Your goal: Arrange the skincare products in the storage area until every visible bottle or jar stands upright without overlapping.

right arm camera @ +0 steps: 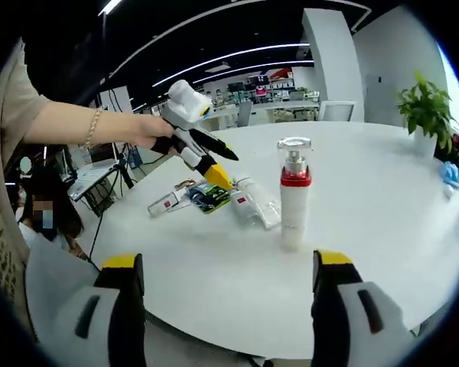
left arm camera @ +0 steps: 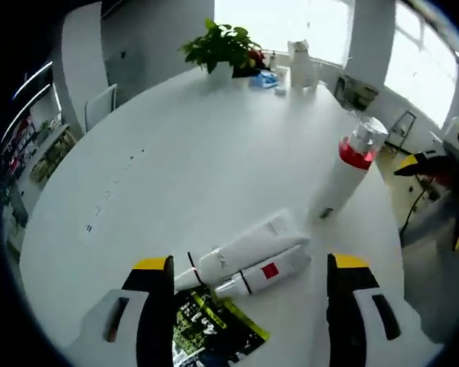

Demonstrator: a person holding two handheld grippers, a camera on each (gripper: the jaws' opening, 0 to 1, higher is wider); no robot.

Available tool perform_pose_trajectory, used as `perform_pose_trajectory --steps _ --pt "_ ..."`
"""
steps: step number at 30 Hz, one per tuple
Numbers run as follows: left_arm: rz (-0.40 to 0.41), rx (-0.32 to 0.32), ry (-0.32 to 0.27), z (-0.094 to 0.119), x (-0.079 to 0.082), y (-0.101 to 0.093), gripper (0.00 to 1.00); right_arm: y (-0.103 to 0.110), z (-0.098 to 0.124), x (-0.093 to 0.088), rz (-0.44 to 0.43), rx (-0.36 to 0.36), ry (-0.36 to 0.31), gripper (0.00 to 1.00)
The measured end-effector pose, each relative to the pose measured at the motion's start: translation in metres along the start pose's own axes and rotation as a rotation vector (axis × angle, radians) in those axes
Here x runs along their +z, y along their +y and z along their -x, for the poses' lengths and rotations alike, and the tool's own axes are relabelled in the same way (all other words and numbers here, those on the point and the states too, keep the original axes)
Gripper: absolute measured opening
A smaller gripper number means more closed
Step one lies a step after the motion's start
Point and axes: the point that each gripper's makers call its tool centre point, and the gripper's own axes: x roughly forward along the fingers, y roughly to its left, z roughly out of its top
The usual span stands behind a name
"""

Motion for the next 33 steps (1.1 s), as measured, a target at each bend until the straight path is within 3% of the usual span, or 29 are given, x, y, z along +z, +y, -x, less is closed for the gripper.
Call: perform_pose_trajectory --steps 11,14,18,22,23,27,33 --pt "-0.104 0.001 0.098 -0.040 -0.002 0.015 0.68 -0.005 0.000 -0.001 -0.023 -0.014 -0.001 0.90" --pt "-0.172 -0.038 0.159 -0.050 -0.006 0.014 0.66 -0.006 0.000 -0.001 -0.032 -0.015 -0.002 0.90" --pt "-0.199 -0.098 0.226 -0.060 -0.013 0.010 0.67 -0.007 0.000 -0.002 -0.037 -0.019 -0.003 0.90" --pt "-0.241 -0.158 0.352 -0.065 -0.031 0.007 0.66 -0.009 0.001 -0.002 -0.048 -0.026 -0.005 0.90" --pt "-0.292 -0.147 0.335 -0.070 -0.028 0.009 0.66 -0.010 0.001 -0.001 -0.051 -0.028 -0.007 0.90" --pt "-0.303 -0.119 0.356 -0.072 -0.031 0.014 0.56 -0.011 0.001 -0.002 -0.056 -0.037 -0.007 0.89" --pt "-0.244 -0.100 0.313 -0.071 -0.027 0.018 0.42 -0.012 0.001 -0.002 -0.061 -0.039 -0.006 0.89"
